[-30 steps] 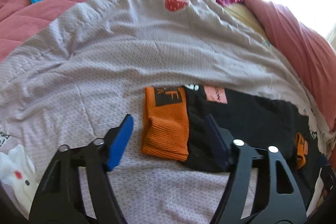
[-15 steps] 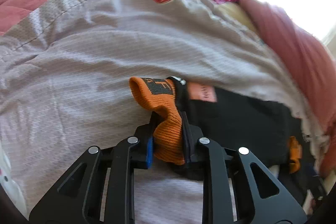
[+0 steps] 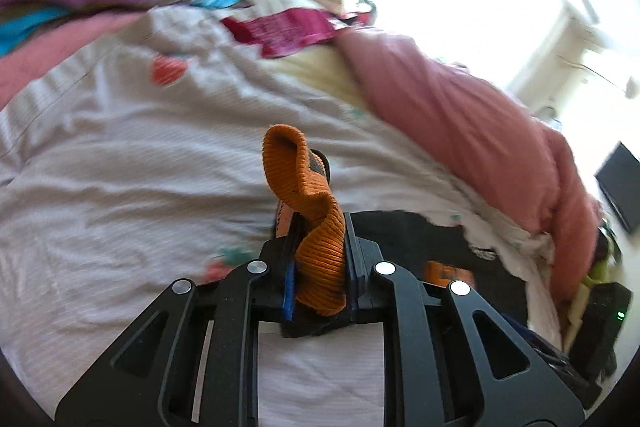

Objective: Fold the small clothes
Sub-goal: 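Lift the cuff with the left gripper and fold the sleeve across the body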

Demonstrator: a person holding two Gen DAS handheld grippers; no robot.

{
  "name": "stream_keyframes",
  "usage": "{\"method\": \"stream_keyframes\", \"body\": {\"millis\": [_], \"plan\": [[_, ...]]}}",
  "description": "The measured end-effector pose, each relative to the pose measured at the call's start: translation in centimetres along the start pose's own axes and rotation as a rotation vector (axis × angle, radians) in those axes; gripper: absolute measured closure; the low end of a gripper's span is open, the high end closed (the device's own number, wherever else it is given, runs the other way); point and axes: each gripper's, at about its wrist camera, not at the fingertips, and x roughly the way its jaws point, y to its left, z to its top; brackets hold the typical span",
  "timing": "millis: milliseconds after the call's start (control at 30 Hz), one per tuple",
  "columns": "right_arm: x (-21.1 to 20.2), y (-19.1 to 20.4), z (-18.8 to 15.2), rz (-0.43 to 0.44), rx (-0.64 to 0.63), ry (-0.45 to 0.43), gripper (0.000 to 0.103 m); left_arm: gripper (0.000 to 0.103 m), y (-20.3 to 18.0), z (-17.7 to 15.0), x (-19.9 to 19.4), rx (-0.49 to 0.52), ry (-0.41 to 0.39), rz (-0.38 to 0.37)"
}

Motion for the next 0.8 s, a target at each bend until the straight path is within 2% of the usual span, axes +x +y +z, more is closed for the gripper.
{"method": "stream_keyframes", "body": {"millis": [233, 467, 800], "plan": [[-3.2, -4.2, -1.1, -0.098, 0.066, -0.055, 0.012, 0.092, -3.6, -1.1, 0.1, 0.063, 0.010, -0.081], [-5.0, -7.6, -2.1, -0.141, 0.137, -0.066, 0.012, 0.092, -7.6, -2.2, 0.8, 0.146, 0.032, -0.161], [-7.7, -11.5, -2.8, -0.197, 0.225, -0.110, 0.012, 0.093, -14.0, -5.1, 3.8, 0.288, 0.117, -0.262]]}}
